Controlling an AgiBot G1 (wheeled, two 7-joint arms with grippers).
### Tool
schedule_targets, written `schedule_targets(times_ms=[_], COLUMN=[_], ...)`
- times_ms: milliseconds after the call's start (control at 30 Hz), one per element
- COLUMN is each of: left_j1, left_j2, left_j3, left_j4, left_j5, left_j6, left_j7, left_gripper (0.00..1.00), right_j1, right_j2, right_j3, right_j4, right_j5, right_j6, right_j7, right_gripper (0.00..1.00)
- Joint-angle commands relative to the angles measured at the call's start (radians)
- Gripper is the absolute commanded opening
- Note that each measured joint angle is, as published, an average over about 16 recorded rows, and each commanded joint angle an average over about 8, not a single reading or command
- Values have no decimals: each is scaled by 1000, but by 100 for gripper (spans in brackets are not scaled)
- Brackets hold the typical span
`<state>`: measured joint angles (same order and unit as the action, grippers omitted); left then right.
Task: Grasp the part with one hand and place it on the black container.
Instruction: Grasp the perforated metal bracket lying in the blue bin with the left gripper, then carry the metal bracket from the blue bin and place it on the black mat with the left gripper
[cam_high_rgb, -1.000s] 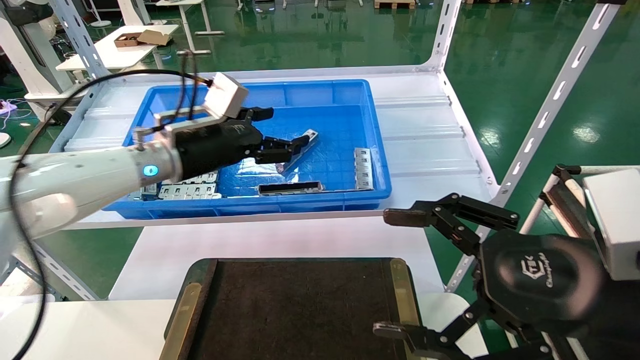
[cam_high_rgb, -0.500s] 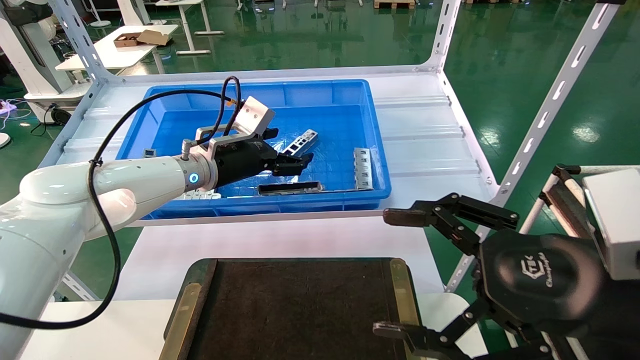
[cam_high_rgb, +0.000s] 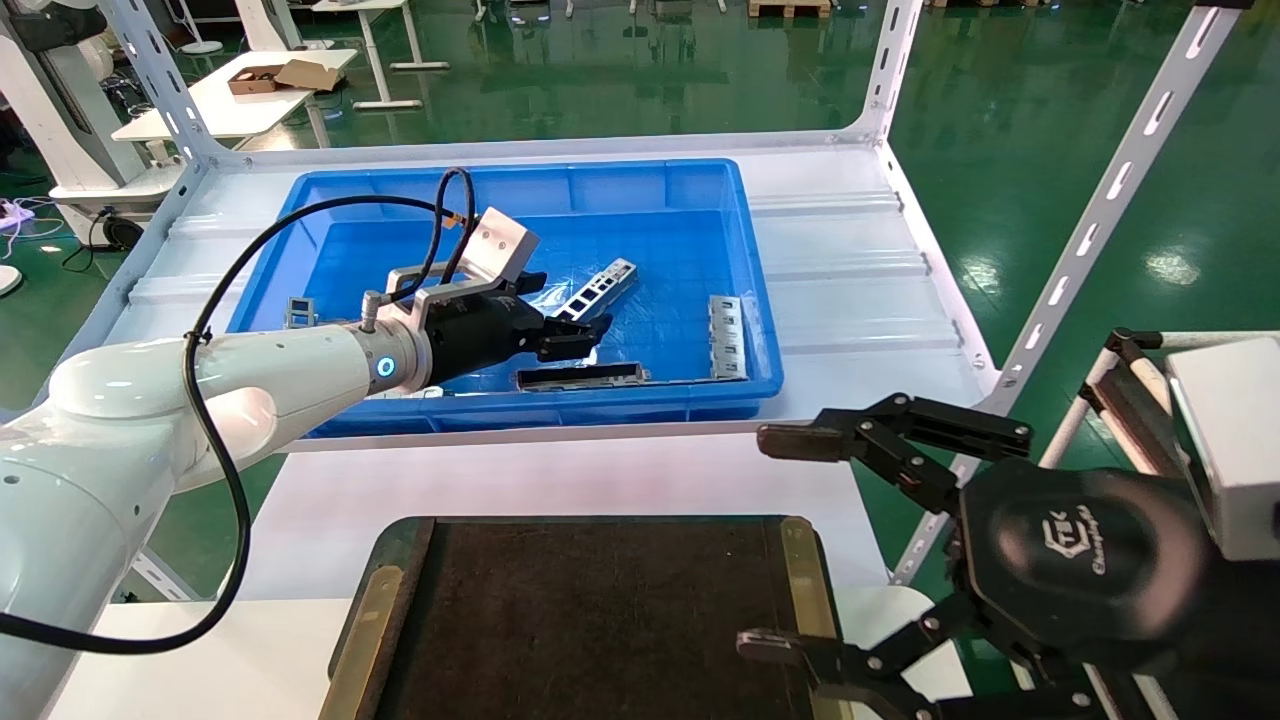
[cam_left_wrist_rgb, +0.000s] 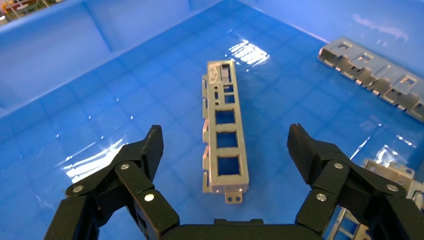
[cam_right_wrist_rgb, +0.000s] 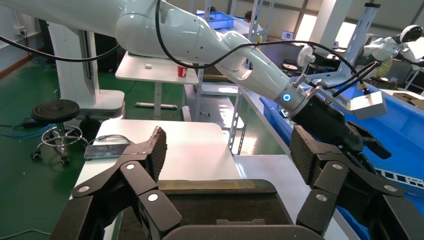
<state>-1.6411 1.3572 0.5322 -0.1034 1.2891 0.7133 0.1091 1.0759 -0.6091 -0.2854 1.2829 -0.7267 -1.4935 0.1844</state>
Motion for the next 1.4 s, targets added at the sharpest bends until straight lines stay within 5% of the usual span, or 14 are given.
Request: schedule_targets(times_ms=[33,1033,1400], left_j1=[1,27,-19], left_j2=[0,0,-28], left_j3=[4,59,32], left_j4=[1,-46,-56], left_j5=[-1,-71,-153], left_j6=[-6,-30,106], left_j7=[-3,-61,-40], left_gripper=[0,0,0], right_j1=[0,0,1], right_j2=[0,1,1], right_j3=[0,-2,-3], right_j4=[0,0,0], right_j5=[0,1,2], right_j6=[0,1,1], right_j7=[0,-1,-1], right_gripper=[0,0,0])
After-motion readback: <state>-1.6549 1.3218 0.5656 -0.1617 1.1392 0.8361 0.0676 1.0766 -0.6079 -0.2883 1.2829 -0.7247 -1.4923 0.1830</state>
